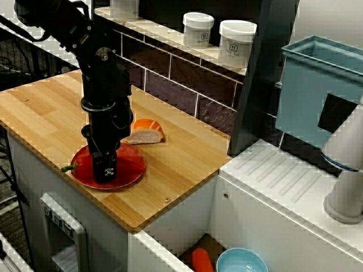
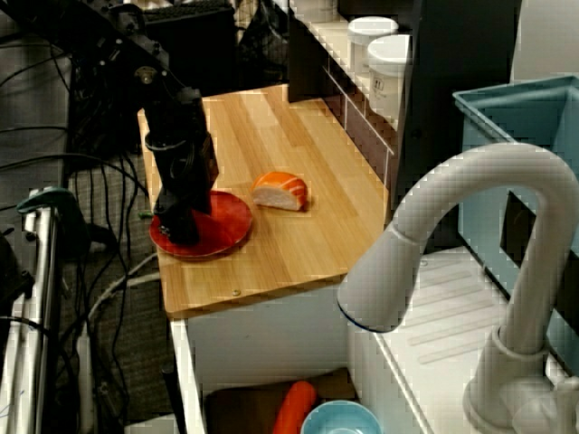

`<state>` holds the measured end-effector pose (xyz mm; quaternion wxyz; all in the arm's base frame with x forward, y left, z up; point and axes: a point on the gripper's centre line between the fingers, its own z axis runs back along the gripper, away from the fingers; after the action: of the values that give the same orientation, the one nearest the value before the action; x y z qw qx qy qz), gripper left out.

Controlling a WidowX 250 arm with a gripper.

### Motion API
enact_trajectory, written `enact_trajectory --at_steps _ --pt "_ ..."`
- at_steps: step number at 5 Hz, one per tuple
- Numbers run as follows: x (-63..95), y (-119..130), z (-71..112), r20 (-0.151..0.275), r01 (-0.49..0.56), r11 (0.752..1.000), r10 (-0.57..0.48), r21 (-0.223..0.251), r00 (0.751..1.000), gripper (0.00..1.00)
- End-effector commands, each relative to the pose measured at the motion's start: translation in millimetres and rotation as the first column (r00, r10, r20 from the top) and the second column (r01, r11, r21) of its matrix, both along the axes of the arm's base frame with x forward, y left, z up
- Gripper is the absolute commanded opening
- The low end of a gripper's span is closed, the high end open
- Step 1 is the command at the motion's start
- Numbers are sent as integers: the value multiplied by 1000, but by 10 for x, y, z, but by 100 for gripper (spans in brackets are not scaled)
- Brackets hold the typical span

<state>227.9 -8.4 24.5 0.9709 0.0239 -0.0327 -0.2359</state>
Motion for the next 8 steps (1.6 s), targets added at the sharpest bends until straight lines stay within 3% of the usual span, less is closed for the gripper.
enact_trajectory --at_steps 1,4,6,8 --pt "126 83 429 72 -29 999 31 -30 997 0" --pt "301 363 1073 135 -120 986 135 -118 982 0" --pt "469 605 1140 204 -205 972 225 -115 953 0" --pt "583 932 1287 242 -298 942 328 -153 913 0"
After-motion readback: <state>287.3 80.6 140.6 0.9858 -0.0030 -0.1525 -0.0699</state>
